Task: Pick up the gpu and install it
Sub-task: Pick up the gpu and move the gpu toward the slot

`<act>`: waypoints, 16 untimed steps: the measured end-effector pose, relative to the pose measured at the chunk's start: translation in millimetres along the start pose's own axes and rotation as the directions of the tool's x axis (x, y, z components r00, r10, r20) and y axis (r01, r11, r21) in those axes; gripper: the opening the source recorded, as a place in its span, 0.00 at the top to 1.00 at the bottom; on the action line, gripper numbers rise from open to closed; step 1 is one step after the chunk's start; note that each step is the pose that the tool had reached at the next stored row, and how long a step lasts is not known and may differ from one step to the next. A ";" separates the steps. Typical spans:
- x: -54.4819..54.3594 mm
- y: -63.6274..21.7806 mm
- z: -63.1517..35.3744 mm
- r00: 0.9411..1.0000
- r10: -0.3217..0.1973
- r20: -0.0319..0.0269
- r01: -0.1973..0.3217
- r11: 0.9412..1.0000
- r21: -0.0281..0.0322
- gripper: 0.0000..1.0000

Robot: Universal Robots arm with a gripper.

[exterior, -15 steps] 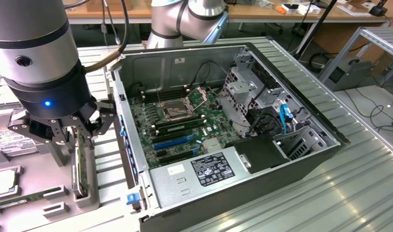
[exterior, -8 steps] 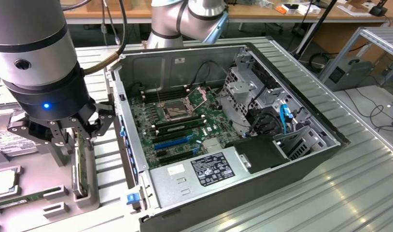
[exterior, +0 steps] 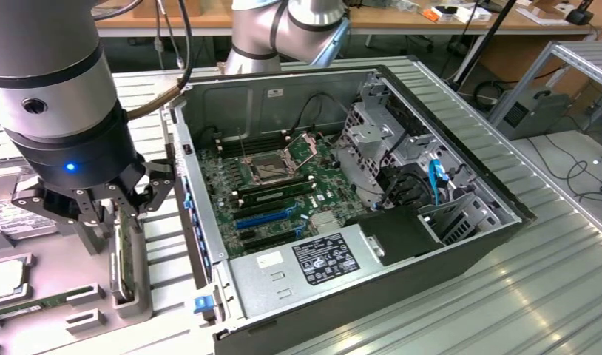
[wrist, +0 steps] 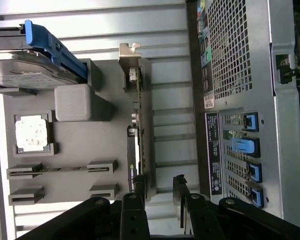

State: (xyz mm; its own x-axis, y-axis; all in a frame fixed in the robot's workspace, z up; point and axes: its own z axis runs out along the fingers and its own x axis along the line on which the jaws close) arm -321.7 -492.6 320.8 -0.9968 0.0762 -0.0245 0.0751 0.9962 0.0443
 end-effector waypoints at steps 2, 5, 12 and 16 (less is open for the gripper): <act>0.3 -0.1 0.9 1.000 0.000 0.000 0.000 1.000 0.000 0.64; 0.9 -0.2 2.8 1.000 0.000 0.000 0.000 1.000 0.000 0.64; 3.5 -0.5 6.7 1.000 0.000 0.000 0.000 1.000 0.000 0.64; 5.1 -0.3 10.0 1.000 0.000 0.000 0.000 1.000 0.000 0.64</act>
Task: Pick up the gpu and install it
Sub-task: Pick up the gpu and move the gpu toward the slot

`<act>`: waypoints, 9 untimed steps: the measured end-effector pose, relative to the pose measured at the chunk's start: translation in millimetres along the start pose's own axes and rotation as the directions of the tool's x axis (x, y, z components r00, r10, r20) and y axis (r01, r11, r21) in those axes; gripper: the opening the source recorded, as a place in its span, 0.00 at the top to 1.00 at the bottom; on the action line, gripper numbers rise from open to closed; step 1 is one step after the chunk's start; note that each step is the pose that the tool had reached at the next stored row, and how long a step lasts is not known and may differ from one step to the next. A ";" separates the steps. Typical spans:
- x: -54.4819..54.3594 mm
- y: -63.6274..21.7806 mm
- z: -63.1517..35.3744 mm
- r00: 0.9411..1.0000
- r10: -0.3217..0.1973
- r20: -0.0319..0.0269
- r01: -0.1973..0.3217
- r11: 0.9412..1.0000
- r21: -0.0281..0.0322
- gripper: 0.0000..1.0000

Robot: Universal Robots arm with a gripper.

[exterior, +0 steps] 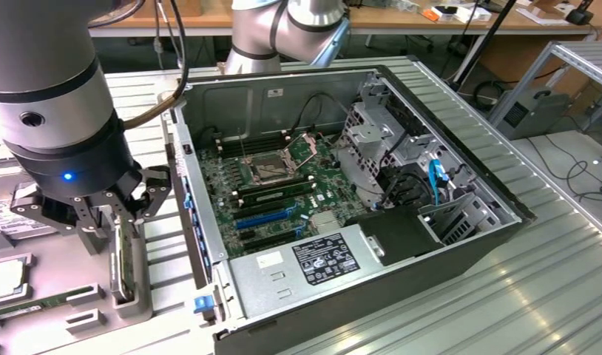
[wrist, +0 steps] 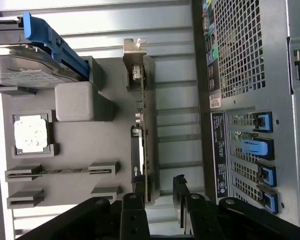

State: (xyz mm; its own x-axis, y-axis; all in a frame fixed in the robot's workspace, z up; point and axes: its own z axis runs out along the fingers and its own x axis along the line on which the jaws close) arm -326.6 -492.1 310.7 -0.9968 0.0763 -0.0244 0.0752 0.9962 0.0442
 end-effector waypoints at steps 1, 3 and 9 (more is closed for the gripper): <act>0.5 1.0 1.8 1.000 0.000 0.000 0.000 1.000 0.000 0.64; 3.8 1.9 4.0 1.000 0.000 0.000 0.000 1.000 0.000 0.64; 9.0 11.4 12.8 1.000 0.000 0.000 0.000 1.000 0.000 0.64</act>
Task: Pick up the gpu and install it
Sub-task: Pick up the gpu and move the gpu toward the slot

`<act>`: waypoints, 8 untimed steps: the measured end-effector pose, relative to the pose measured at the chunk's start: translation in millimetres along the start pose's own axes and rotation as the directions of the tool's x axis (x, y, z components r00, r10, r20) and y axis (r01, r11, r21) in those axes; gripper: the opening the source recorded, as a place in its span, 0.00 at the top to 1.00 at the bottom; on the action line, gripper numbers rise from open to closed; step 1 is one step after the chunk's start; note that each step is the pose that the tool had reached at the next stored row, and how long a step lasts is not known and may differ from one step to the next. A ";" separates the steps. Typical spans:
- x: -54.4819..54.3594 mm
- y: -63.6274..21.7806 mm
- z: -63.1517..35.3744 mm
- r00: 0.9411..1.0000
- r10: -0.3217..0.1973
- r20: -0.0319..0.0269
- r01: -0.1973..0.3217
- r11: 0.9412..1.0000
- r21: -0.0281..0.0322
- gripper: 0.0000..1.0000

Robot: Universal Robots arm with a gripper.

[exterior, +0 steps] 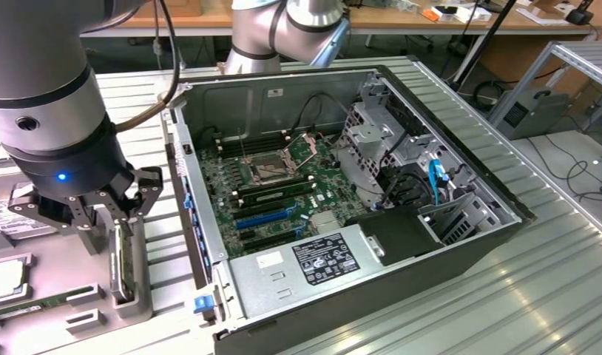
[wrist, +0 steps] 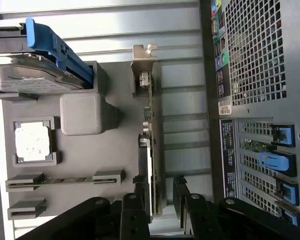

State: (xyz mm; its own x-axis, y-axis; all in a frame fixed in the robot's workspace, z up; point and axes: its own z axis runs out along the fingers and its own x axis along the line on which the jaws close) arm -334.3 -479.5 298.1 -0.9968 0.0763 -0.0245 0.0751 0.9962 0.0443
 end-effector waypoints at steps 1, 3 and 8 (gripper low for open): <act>0.8 2.3 1.7 1.000 0.000 0.000 0.000 1.000 0.000 0.64; 2.2 4.5 4.7 1.000 0.000 0.000 0.000 1.000 0.000 0.64; 11.0 4.4 10.4 1.000 0.000 0.000 0.000 1.000 0.000 0.64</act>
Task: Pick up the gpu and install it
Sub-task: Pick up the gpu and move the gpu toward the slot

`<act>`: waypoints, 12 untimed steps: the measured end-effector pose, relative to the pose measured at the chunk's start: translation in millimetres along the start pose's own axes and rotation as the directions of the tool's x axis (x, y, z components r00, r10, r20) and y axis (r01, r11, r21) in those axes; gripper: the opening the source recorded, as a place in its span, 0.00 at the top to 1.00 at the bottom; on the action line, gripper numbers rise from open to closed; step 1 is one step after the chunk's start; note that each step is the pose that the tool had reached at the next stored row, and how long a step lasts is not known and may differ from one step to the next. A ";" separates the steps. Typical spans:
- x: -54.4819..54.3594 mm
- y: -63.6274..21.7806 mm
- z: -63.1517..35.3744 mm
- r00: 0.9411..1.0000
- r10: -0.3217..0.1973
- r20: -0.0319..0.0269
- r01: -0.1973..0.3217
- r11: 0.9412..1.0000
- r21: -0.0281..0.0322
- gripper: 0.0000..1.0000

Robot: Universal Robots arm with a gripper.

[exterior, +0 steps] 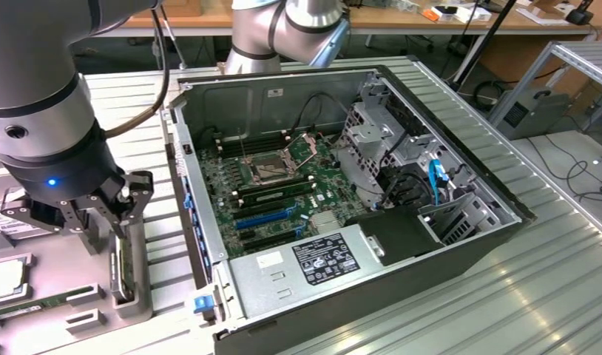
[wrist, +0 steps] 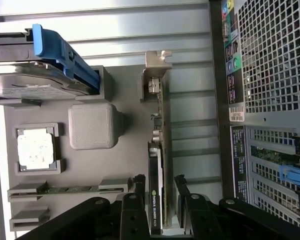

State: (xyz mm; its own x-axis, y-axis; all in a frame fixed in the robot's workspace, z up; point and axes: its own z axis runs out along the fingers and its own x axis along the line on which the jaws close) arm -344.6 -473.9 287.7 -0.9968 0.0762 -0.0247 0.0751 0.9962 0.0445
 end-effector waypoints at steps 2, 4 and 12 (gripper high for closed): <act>1.0 -0.1 0.7 1.000 0.000 0.000 0.000 1.000 0.000 0.64; 2.1 -0.2 1.7 1.000 0.000 0.000 0.000 1.000 0.000 0.64; 5.1 -0.5 5.1 1.000 0.000 0.000 0.000 1.000 0.000 0.64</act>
State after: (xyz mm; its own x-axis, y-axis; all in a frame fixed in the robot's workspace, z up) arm -349.6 -473.7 282.4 -0.9968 0.0762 -0.0244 0.0751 0.9962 0.0442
